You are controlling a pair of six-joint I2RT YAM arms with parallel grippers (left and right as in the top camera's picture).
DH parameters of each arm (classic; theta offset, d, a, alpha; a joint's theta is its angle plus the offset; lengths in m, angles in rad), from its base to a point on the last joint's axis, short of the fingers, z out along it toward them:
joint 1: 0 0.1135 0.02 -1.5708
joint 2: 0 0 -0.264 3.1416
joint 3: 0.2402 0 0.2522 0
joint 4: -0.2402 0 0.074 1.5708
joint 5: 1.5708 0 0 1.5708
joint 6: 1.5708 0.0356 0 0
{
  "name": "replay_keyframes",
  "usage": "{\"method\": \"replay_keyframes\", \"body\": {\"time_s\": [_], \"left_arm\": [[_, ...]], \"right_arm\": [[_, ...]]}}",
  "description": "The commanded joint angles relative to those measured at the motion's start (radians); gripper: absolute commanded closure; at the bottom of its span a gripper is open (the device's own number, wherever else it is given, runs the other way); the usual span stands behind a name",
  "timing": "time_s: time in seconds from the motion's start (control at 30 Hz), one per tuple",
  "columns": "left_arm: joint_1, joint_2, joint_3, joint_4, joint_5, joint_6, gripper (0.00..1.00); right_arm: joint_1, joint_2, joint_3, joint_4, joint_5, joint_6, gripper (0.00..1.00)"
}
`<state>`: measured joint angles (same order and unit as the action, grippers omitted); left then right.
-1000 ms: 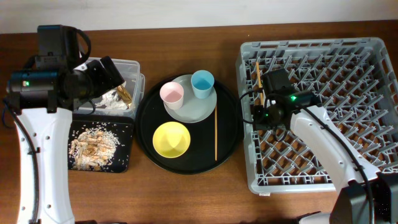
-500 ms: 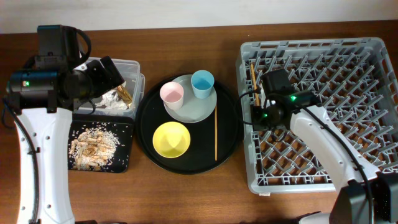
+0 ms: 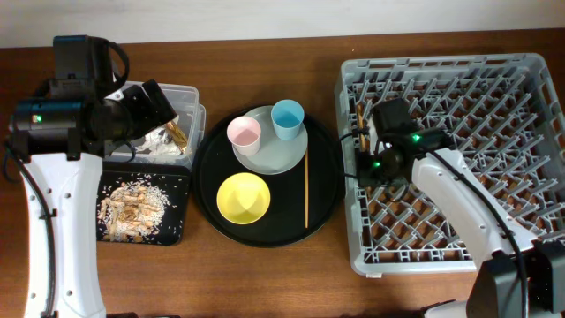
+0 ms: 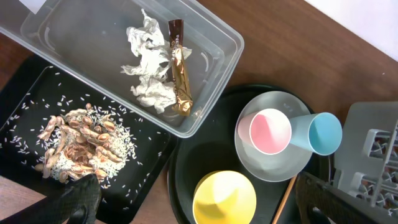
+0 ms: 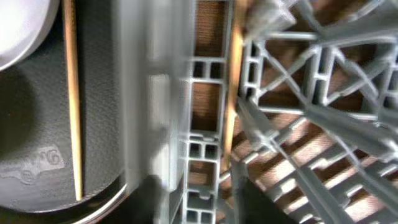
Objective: Sort waste into correct bins and load items into the dishwasher rack
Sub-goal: 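Carry the chopstick right and place it upright in the dish rack, then move the right gripper back to the tray toward the second chopstick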
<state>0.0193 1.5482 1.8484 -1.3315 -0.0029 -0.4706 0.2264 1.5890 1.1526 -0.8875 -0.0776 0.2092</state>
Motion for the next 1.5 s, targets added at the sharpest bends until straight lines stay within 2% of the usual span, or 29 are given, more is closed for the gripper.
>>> {"method": "replay_keyframes", "body": {"time_s": [0.0,0.1,0.2,0.27,0.33,0.37,0.4,0.43,0.5,0.63,0.67,0.7,0.77,0.97,1.1,1.17,1.23,1.27,1.3,1.33,1.47], "left_arm": [[0.002,-0.008,0.005,0.002,0.004,0.016,0.01],[0.002,-0.008,0.005,0.002,0.004,0.016,0.01],[0.002,-0.008,0.005,0.002,0.004,0.016,0.01],[0.002,-0.008,0.005,0.002,0.004,0.016,0.01],[0.002,-0.008,0.005,0.002,0.004,0.016,0.01],[0.002,-0.008,0.005,0.002,0.004,0.016,0.01],[0.002,-0.008,0.005,0.002,0.004,0.016,0.01],[0.002,-0.008,0.005,0.002,0.004,0.016,0.01],[0.002,-0.008,0.005,0.002,0.004,0.016,0.01],[0.002,-0.008,0.005,0.002,0.004,0.016,0.01],[0.002,-0.008,0.005,0.002,0.004,0.016,0.01],[0.002,-0.008,0.005,0.002,0.004,0.016,0.01],[0.002,-0.008,0.005,0.002,0.004,0.016,0.01],[0.002,-0.008,0.005,0.002,0.004,0.016,0.01],[0.002,-0.008,0.005,0.002,0.004,0.016,0.01],[0.002,-0.008,0.005,0.002,0.004,0.016,0.01],[0.002,-0.008,0.005,0.002,0.004,0.016,0.01],[0.002,-0.008,0.005,0.002,0.004,0.016,0.01],[0.002,-0.008,0.005,0.002,0.004,0.016,0.01],[0.002,-0.008,0.005,0.002,0.004,0.016,0.01],[0.002,-0.008,0.005,0.002,0.004,0.016,0.01]], "right_arm": [[0.009,0.005,0.009,0.005,-0.172,0.005,0.02],[0.009,0.005,0.009,-0.002,-0.225,0.005,0.02],[0.007,-0.023,0.019,-0.039,-0.156,0.008,0.05],[0.009,-0.058,0.069,-0.106,-0.146,0.008,0.24],[0.018,-0.087,0.112,-0.155,-0.202,0.008,0.35],[0.026,-0.100,0.122,-0.171,-0.221,0.008,0.49],[0.057,-0.117,0.125,-0.192,-0.231,0.016,0.80],[0.078,-0.117,0.124,-0.203,-0.219,0.042,0.96],[0.136,-0.113,0.094,-0.196,-0.143,0.160,0.96],[0.282,-0.085,-0.027,-0.066,0.045,0.342,0.96],[0.294,-0.082,-0.038,-0.055,0.074,0.359,0.94],[0.312,-0.073,-0.054,-0.034,0.115,0.370,0.88],[0.319,-0.060,-0.055,-0.027,0.137,0.369,0.84],[0.317,-0.060,-0.055,-0.064,0.215,0.369,0.84],[0.317,-0.060,-0.055,-0.026,0.208,0.369,0.83],[0.317,-0.060,-0.035,0.014,0.158,0.303,0.84],[0.317,-0.063,0.054,-0.030,0.123,0.223,0.83],[0.317,-0.066,0.116,-0.074,0.128,0.220,0.80],[0.317,-0.066,0.153,-0.106,0.139,0.221,0.73],[0.317,-0.066,0.169,-0.128,0.163,0.221,0.59],[0.317,-0.030,0.115,-0.145,0.253,0.252,0.57]]}}
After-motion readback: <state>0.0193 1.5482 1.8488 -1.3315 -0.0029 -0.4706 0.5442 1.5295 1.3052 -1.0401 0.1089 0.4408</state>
